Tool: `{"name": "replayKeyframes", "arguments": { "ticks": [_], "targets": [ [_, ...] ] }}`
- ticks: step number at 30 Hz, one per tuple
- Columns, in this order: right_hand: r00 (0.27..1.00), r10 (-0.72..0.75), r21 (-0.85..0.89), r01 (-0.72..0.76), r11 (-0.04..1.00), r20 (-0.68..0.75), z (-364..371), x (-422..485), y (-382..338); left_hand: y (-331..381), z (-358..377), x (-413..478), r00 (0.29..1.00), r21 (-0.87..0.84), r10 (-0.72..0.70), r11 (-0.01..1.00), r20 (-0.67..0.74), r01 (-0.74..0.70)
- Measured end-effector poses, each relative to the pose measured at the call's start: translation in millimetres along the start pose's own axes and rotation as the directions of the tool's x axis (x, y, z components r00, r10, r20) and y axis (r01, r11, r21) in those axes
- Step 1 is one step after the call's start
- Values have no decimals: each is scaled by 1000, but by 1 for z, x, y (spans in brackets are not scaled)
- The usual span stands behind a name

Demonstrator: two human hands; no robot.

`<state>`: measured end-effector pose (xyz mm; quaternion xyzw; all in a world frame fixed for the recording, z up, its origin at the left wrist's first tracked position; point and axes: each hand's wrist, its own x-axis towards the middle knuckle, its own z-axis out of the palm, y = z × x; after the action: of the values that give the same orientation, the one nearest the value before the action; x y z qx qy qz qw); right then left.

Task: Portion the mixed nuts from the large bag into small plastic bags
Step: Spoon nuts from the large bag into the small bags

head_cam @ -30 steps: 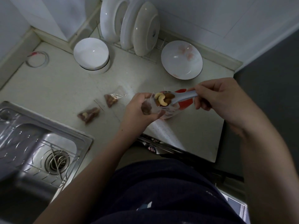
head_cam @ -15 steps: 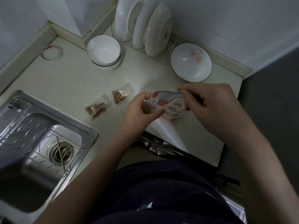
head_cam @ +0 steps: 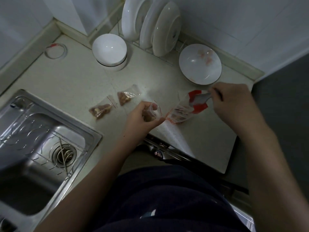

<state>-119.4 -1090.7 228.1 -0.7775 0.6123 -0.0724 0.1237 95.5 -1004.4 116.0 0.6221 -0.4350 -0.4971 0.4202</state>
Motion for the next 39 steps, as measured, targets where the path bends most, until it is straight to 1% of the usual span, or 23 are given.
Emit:
{"name": "replayKeyframes", "arguments": {
  "ticks": [3,5,6,9,11,16,18,19,21,23,24,25,26,27,28,30,32,34,35,39],
  "targets": [
    [979,-77,-187,112,976,189,24,13,-2,-4,0,1,1000,12,-11,1000,-9,11],
    [954,-117,-279,196,940,277,38,20,-4,-5,-1,2,1000,35,-17,999,-2,17],
    [944,-113,-280,205,938,311,43,24,-5,-5,-2,2,1000,44,-21,999,2,21],
    [900,-24,-270,155,950,435,56,37,-5,-5,-2,4,1000,57,-27,998,4,27],
    [886,-1,-303,160,940,463,65,41,-4,-6,-2,4,1000,63,-27,998,-1,27],
    [902,44,-365,129,922,430,82,40,3,-8,-3,7,999,71,-36,997,9,35],
    [892,78,-390,115,914,446,86,40,9,-9,-3,8,999,67,-39,997,11,38],
    [875,113,-398,96,912,470,88,40,11,-9,-3,8,999,65,-39,997,10,38],
    [855,173,-360,18,933,489,90,40,17,-10,-4,9,999,70,-33,997,3,33],
    [833,228,-256,-108,961,505,89,45,23,-10,-4,11,999,70,-32,997,4,32],
    [813,254,-168,-193,967,525,87,47,28,-11,-4,11,999,67,-34,997,9,33],
    [789,284,-50,-308,950,544,85,50,32,-11,-5,12,999,67,-37,997,15,36],
    [771,307,78,-417,906,559,81,50,35,-12,-4,12,999,67,-42,997,23,40],
    [751,316,190,-501,844,580,77,48,35,-13,-4,12,998,67,-55,996,34,53],
    [745,306,289,-551,783,592,73,45,35,-14,-3,12,995,68,-80,995,51,77],
    [773,252,466,-571,676,582,65,39,34,-17,-1,12,983,77,-153,986,101,145],
    [810,193,567,-536,625,553,56,33,34,-18,2,13,962,61,-210,977,173,203],
    [835,124,611,-485,626,536,50,28,37,-17,5,15,950,32,-223,975,219,222],
    [833,101,628,-484,610,543,49,26,38,-16,6,16,949,25,-222,975,226,222],
    [827,89,693,-519,501,555,45,19,46,-9,9,19,961,64,-190,981,202,181]
  ]
}}
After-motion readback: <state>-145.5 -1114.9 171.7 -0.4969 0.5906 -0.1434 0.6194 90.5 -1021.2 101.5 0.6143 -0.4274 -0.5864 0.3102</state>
